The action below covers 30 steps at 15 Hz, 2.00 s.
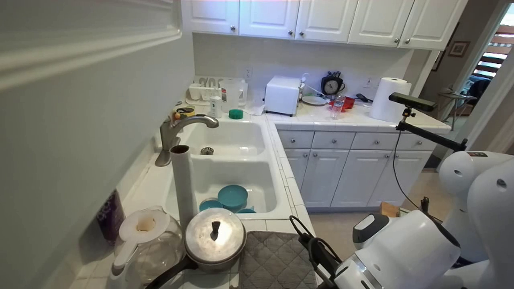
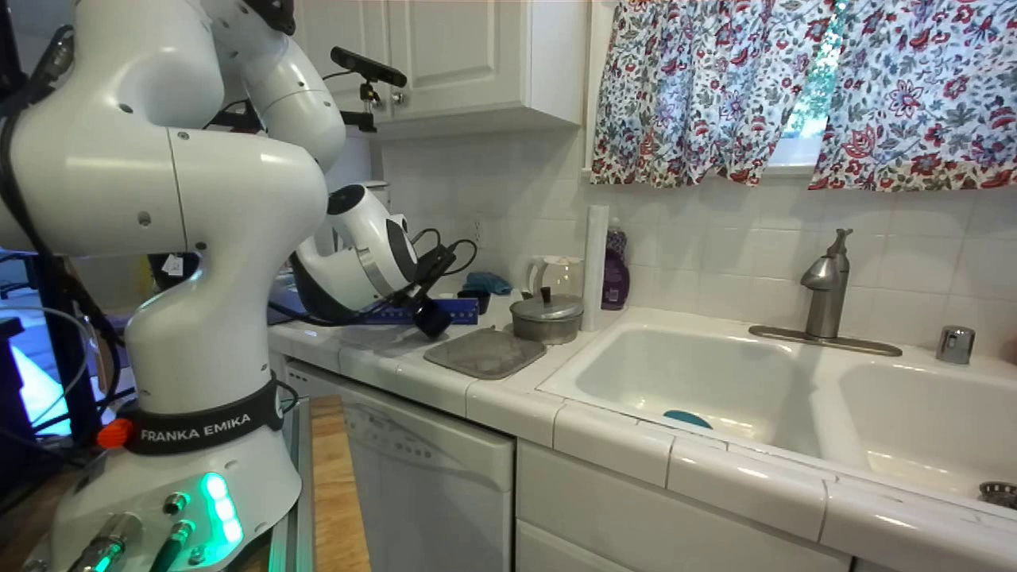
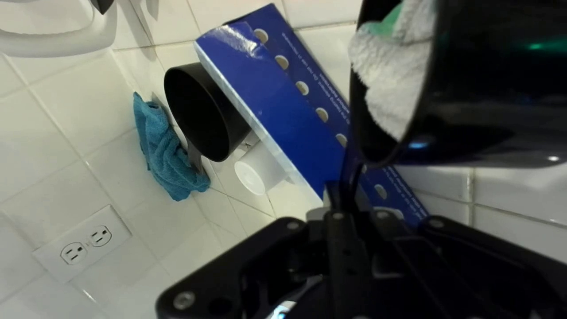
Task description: Move the black cup forward
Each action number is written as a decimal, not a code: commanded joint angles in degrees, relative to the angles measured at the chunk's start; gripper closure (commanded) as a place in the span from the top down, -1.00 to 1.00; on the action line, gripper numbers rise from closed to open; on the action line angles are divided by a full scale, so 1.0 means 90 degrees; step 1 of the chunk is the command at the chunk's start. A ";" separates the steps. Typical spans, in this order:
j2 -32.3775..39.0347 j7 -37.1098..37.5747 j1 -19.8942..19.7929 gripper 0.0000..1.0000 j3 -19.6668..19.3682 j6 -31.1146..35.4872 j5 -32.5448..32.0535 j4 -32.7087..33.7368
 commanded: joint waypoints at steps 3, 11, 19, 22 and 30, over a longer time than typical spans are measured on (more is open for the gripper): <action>0.0946 -0.0413 0.0374 -0.98 0.0229 0.1273 0.1100 0.0000; 0.0716 -0.1886 0.1378 -0.98 0.0621 0.0903 0.3057 -0.0020; 0.1376 -0.1691 0.1610 0.01 0.0643 0.1079 0.3149 0.0018; 0.1356 -0.1673 0.1675 0.42 0.0586 0.1069 0.3087 0.0018; 0.0542 -0.2100 0.1542 1.00 0.0695 0.0801 0.3012 0.0015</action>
